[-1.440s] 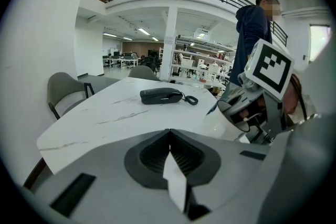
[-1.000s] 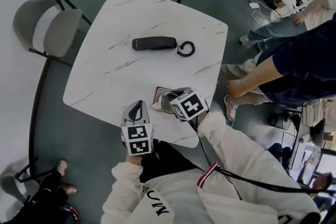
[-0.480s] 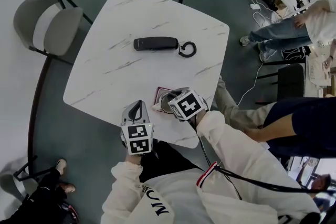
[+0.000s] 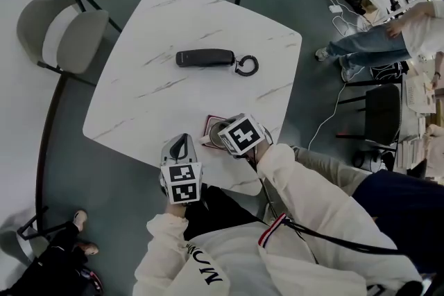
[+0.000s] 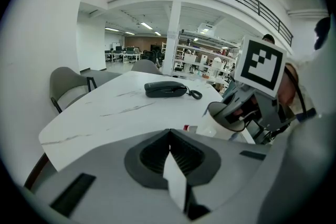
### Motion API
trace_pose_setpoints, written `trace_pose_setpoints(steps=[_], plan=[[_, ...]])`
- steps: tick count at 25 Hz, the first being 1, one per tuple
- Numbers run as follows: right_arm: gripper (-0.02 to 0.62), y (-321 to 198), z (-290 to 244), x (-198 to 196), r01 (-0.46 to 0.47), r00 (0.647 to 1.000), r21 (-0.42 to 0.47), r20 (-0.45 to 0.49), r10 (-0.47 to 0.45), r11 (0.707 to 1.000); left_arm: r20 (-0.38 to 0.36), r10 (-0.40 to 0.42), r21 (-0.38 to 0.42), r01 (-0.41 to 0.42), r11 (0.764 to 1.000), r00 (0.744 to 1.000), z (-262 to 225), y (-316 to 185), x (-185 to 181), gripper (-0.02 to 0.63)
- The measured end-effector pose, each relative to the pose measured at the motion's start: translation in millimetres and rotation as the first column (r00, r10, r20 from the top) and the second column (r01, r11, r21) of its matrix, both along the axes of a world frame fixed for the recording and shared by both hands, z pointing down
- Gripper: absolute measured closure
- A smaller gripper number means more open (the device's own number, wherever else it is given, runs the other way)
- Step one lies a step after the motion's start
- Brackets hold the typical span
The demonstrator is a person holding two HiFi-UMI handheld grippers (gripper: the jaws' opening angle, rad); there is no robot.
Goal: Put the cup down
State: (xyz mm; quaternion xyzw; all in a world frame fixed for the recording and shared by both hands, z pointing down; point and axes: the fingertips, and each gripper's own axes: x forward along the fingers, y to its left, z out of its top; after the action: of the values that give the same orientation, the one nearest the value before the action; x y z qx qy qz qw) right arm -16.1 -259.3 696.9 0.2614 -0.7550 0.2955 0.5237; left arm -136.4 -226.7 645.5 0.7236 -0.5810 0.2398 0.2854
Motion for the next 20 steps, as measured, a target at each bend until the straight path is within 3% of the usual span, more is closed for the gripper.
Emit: trace_pose_setpoints(steps=[13, 20], plan=[[0.548, -1.6, 2.5, -1.5, 0.005, 1.000, -0.015, -0.021, -0.006, 1.000, -0.007, 0.010, -0.006, -0.010, 1.000, 1.000, 3.3, 1.3, -1.7, 0.595], [0.511, -1.0, 0.3, -0.8, 0.005, 1.000, -0.018, -0.014, -0.005, 1.000, -0.005, 0.015, -0.006, -0.015, 1.000, 1.000, -0.1, 2.1, -1.4, 0.595]])
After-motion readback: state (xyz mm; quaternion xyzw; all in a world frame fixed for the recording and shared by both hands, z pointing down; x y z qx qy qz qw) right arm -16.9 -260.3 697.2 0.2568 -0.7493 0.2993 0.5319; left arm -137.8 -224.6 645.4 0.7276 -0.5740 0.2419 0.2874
